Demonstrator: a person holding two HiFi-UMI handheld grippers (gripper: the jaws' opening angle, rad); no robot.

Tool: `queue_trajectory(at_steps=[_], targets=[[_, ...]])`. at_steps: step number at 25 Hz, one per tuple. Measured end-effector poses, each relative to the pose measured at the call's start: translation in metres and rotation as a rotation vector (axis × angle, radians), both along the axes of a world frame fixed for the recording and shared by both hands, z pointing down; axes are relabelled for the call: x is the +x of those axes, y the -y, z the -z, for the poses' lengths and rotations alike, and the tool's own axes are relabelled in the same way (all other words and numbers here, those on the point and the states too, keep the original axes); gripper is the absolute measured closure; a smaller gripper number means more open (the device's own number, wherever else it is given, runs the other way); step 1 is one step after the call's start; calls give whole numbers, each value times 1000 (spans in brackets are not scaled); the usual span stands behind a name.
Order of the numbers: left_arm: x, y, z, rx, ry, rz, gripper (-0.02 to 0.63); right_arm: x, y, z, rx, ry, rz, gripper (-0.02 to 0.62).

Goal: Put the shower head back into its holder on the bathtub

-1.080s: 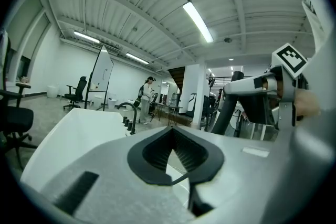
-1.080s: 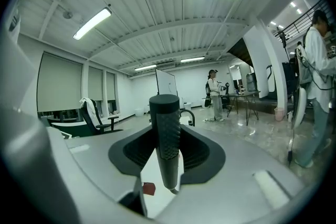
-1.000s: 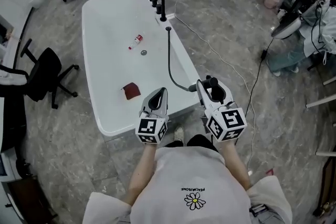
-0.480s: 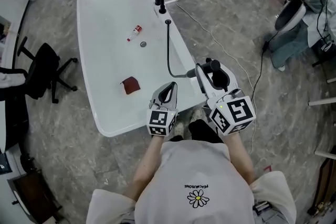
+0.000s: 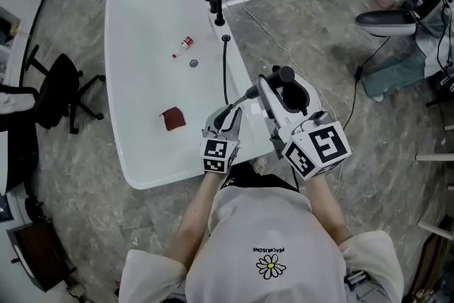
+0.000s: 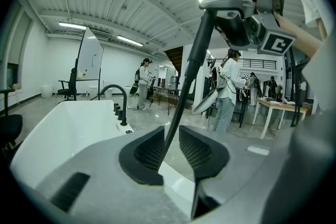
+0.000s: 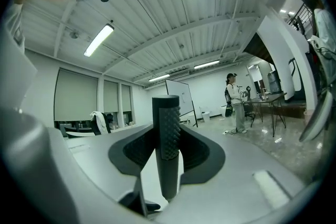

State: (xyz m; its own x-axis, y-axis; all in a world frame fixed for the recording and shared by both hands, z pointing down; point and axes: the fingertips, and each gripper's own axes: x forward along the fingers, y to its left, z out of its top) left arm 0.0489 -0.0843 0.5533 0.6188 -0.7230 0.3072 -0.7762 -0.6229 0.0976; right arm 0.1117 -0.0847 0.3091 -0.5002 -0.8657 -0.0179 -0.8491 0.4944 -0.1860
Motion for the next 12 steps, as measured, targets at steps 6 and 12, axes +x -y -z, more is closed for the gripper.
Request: queue_trajectory(at_steps=[6,12], targets=[[16,29,-28,-39,23,-26,520,5,21,22,39,21,18,456],[9,61,-68,-111,63,-51,520,4,33,46,79,17,-5,456]])
